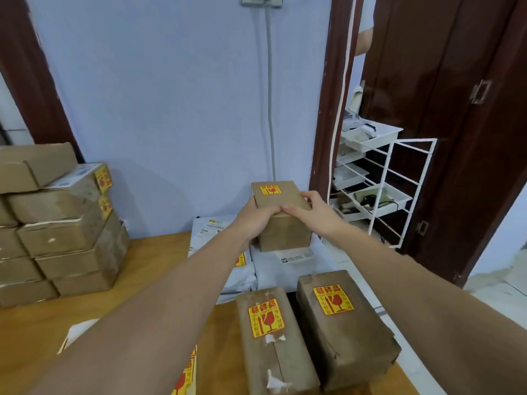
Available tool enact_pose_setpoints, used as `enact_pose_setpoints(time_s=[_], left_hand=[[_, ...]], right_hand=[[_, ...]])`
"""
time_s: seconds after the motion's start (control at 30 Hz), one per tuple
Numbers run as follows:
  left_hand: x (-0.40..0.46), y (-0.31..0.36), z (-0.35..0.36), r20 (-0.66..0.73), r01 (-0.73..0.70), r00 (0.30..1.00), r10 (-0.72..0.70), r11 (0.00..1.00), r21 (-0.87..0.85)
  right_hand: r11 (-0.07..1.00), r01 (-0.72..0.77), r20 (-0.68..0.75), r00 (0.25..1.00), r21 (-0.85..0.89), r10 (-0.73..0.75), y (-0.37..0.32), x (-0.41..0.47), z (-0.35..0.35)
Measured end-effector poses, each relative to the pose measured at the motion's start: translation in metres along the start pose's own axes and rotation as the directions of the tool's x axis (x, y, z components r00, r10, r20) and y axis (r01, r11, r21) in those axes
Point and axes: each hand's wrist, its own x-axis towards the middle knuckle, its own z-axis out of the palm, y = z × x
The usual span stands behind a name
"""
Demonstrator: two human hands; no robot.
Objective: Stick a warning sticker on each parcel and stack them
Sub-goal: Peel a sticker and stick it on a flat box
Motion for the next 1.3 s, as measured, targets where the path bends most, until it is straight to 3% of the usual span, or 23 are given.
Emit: enact_pose_setpoints(time_s=[0.13,0.3,0.4,0.5,0.6,0.9,1.07,1.3], left_hand=[[-0.001,-0.005,-0.002,-0.042,0.005,0.999,-0.003,0.999,0.042],[-0.027,0.005,-0.014,-0.039,-0.057,0.997,0.071,0.957,0.283],[-0.062,0.017,-0.036,0.026,-0.137,0.989,0.145,0.840,0.524],[-0.102,0.027,-0.070,0.077,-0.220,0.966,0.248,0.622,0.752],[-0.148,0.038,-0.108,0.110,-0.237,0.951,0.290,0.450,0.861],[-0.285,0.042,-0.238,0.045,-0.175,0.907,0.419,0.277,0.945],[-0.318,0.039,-0.326,-0.128,-0.047,0.894,0.429,0.376,0.925],[-0.300,0.026,-0.434,-0.319,0.081,0.837,0.445,0.476,0.876]], right_hand=[[0.995,0.009,0.011,1.000,-0.100,-0.008,-0.002,-0.004,0.000],[0.967,0.088,0.013,0.996,-0.239,-0.087,-0.025,-0.029,-0.008],[0.907,0.195,0.020,0.979,-0.374,-0.203,-0.049,-0.055,-0.014],[0.816,0.279,0.059,0.955,-0.506,-0.290,-0.078,-0.084,-0.014],[0.752,0.347,0.094,0.929,-0.560,-0.358,-0.112,-0.115,-0.006],[0.611,0.545,0.253,0.828,-0.574,-0.501,-0.232,-0.172,0.079],[0.598,0.614,0.296,0.783,-0.516,-0.548,-0.293,-0.173,0.159],[0.681,0.552,0.286,0.833,-0.482,-0.473,-0.345,-0.131,0.241]])
